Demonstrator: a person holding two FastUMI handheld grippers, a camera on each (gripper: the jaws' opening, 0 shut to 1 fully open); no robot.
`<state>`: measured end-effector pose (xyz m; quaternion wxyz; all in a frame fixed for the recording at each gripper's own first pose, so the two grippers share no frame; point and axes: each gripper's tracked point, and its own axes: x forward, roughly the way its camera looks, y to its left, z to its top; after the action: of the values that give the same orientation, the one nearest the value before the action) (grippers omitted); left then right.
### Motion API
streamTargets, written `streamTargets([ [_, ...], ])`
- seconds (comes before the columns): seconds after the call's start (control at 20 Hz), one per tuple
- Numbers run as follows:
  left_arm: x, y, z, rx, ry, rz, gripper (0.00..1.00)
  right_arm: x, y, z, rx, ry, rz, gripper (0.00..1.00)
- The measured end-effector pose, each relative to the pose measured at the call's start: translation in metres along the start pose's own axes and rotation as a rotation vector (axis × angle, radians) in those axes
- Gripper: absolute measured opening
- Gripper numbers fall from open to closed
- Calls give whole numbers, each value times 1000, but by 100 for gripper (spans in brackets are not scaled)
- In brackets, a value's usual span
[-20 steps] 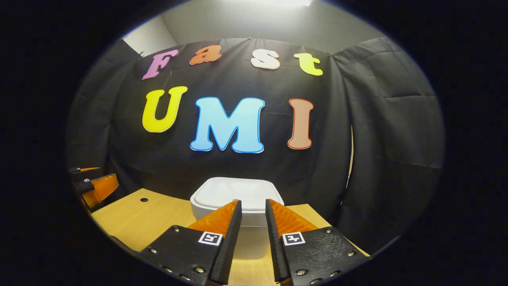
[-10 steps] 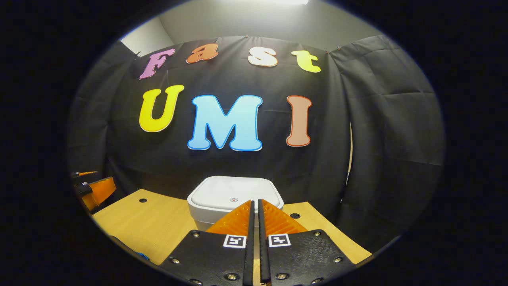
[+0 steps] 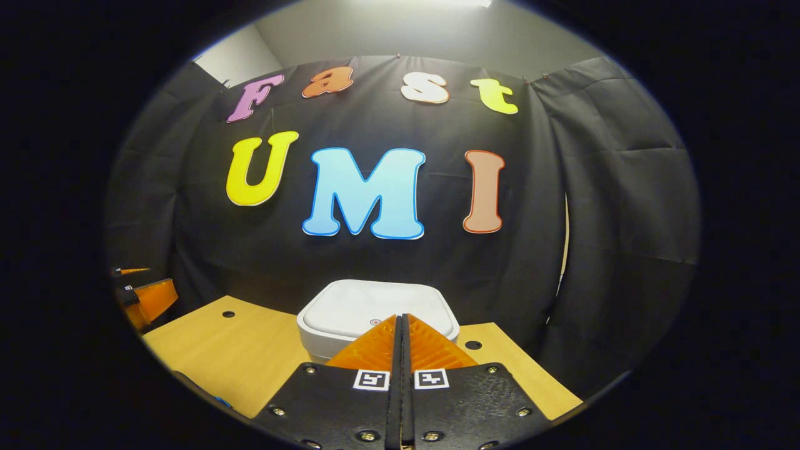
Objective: Press the lid of the desktop garbage bin to open it, pick up the crumpled paper on the desktop and throw it into the bin, then pick up the pop can on the desktop and drop it into the bin, and finally close the garbage bin lid.
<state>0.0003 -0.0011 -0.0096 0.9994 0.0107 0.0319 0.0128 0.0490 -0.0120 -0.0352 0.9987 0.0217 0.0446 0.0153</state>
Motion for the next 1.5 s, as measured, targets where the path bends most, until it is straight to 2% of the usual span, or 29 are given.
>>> streamTargets([
  [0.3, -1, 1, -3, -1, 13, 9, 96, 34, 6, -3, -4, 31, 20, 0],
  [0.7, 1, -1, -3, 2, 15, 14, 96, 54, 7, -30, 12, 161, 47, 0],
  [1.0, 0, -1, -6, -8, 30, 20, 96, 54, 6, -35, 15, 151, 96, 1],
  [1.25, -2, -3, -4, 4, 20, 20, 96, 54, 4, -35, 45, 139, 108, 1],
  [1.5, -9, -3, 1, 0, 6, 35, 96, 52, 2, -11, 52, 82, 103, 0],
])
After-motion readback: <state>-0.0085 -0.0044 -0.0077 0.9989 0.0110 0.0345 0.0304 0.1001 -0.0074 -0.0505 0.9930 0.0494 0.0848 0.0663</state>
